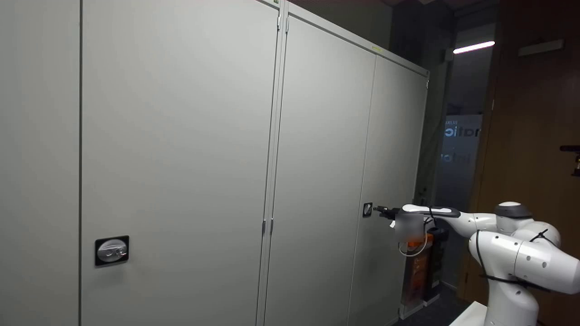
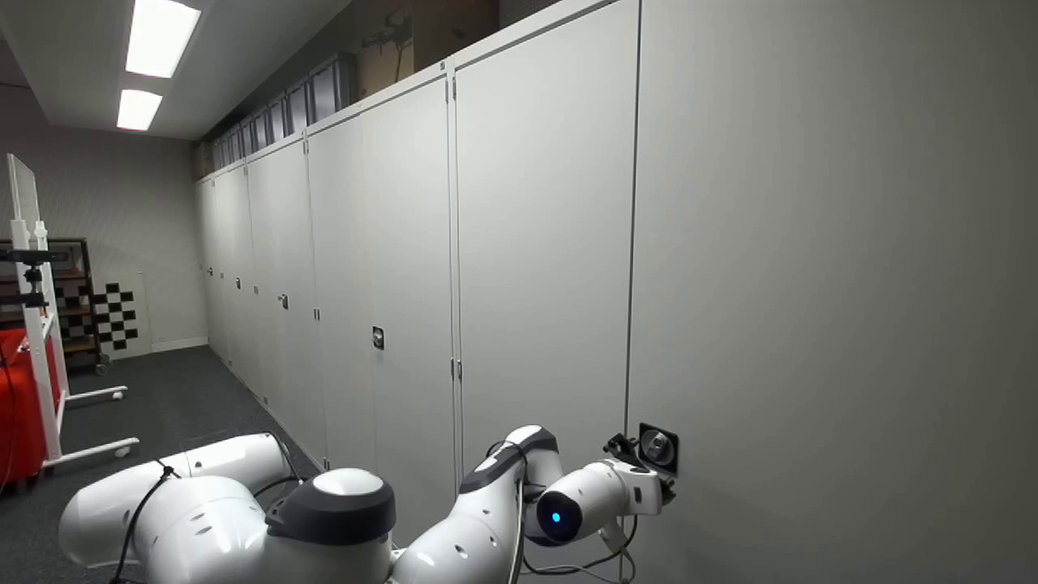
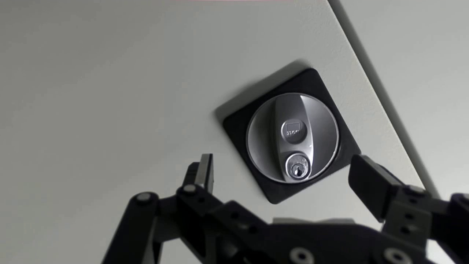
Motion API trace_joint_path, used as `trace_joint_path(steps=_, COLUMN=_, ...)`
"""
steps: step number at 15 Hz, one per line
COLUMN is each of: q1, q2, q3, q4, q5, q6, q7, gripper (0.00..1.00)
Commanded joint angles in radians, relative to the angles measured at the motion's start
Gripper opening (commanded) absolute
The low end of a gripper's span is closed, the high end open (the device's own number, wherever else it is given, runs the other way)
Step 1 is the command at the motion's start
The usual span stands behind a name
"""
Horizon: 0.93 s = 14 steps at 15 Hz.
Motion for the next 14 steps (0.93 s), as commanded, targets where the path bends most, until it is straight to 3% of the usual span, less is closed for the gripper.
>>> trace_joint_path(steps=1, q1=0.006, q2=0.001, q3=0.013, q4=0.026, q5=-0.011, q6=-0.001, q7=0.025, gripper=1.00)
trace_joint_path(steps=14, q1=0.006, q2=0.000, q3=0.027, q4=0.044, q5=-0.009, q6=-0.001, q7=0.031, gripper=1.00)
